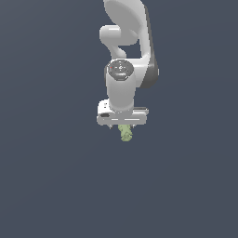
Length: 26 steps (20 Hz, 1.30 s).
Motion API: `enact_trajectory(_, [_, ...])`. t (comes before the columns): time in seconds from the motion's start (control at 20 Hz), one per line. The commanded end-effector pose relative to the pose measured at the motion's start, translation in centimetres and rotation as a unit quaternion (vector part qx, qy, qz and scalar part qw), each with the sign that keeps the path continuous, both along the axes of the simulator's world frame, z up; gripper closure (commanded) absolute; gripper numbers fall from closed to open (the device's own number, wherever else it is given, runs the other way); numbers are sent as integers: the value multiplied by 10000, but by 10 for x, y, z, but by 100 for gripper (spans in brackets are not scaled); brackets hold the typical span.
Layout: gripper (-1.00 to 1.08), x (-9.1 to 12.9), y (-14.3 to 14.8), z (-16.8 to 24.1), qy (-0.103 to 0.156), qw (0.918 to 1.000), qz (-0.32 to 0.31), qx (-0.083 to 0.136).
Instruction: Pick up the object and move it to a goal position.
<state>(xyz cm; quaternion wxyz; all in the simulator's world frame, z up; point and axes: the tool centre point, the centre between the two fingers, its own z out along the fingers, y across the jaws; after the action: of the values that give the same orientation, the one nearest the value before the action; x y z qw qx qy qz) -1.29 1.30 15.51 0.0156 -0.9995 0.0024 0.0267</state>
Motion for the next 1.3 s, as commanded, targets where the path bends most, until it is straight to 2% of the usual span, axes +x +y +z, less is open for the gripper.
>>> enact_trajectory(0.0, [-92,-2,1,-2,-12,10000,57,-7])
enact_trajectory(0.35, [-92,-17,8,-18,-108,9989,464,-54])
enact_trajectory(0.8, [-92,-43,18,-40,-255,9934,1112,-113])
enact_trajectory(1.25, [-92,-48,20,-45,-276,9921,1220,-121])
